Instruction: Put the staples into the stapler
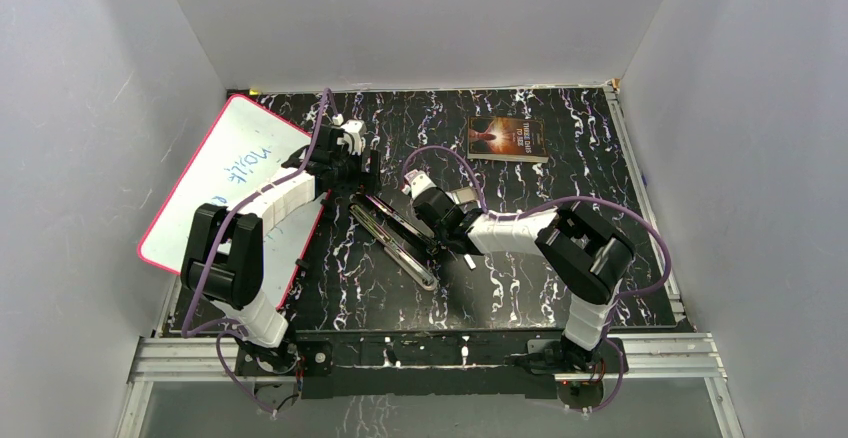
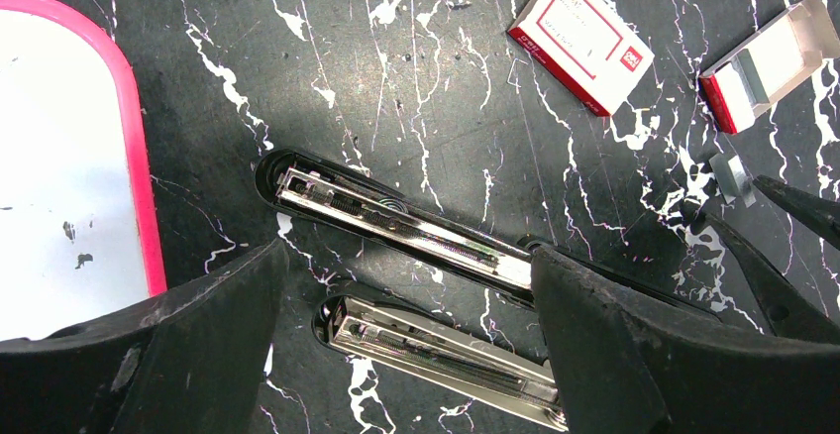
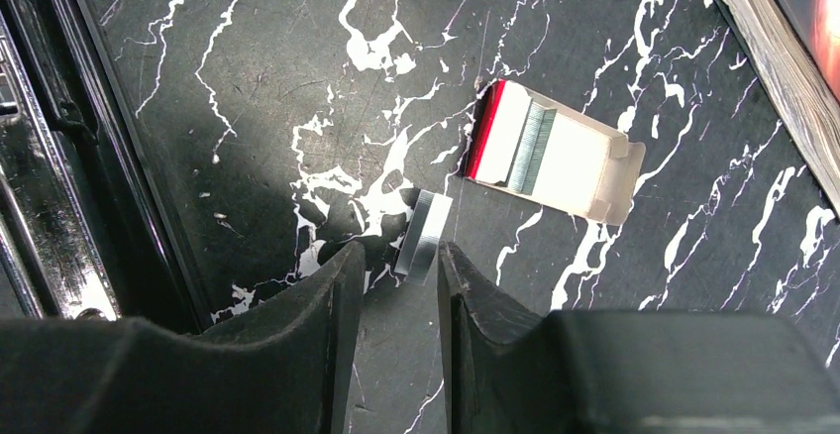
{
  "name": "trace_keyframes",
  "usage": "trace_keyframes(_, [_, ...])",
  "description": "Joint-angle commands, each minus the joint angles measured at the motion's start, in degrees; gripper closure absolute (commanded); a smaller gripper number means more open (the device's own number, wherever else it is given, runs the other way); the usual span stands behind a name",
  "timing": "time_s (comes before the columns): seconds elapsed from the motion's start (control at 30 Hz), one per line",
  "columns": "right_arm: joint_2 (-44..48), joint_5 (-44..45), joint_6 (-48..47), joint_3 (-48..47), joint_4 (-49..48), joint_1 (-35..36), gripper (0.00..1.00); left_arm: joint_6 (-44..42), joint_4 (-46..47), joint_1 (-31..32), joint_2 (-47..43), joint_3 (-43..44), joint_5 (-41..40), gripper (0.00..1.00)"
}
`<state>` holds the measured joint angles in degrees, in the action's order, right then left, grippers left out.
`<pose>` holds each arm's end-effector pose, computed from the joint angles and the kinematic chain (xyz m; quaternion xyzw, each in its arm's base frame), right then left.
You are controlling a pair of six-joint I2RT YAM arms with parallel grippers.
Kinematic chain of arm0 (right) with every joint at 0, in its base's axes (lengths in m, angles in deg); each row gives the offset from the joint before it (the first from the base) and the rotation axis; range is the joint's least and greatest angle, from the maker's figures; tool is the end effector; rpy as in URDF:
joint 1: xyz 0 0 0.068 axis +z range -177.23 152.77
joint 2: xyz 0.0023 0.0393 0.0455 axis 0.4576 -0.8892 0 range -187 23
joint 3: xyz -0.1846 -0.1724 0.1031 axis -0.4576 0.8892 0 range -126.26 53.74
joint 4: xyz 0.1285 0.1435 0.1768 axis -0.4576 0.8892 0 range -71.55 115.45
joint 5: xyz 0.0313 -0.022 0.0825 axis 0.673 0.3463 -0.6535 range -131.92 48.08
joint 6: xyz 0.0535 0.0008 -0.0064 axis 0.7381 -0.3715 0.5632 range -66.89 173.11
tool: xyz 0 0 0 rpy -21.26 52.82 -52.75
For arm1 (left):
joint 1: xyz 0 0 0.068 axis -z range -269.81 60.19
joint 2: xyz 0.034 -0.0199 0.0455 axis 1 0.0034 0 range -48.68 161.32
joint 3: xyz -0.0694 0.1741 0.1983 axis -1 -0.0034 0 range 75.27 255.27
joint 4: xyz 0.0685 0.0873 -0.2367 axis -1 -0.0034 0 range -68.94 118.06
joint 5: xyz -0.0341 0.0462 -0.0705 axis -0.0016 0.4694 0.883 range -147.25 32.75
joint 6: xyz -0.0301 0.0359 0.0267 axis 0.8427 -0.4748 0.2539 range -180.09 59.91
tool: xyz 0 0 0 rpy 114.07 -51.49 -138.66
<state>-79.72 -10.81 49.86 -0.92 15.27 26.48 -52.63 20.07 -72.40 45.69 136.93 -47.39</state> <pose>0.2282 0.2797 0.1551 -0.3338 0.8310 -0.0665 0.4399 0.3430 -0.1140 0.2237 0.1142 0.8990 -0.1658 0.3890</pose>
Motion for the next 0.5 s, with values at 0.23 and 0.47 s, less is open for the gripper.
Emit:
trace_keyframes(0.23, [2.2,-4.0,2.1,0.2,-2.3,0.4,0.58,-0.4,-0.8,-0.2,-0.9,1.9,0.3,0.08])
trace_keyframes(0.47, [1.7,-5.5,2.3,-0.2,-1.8,0.5,0.62,-0.5,-0.8,-0.1,-1.2,1.9,0.2,0.08])
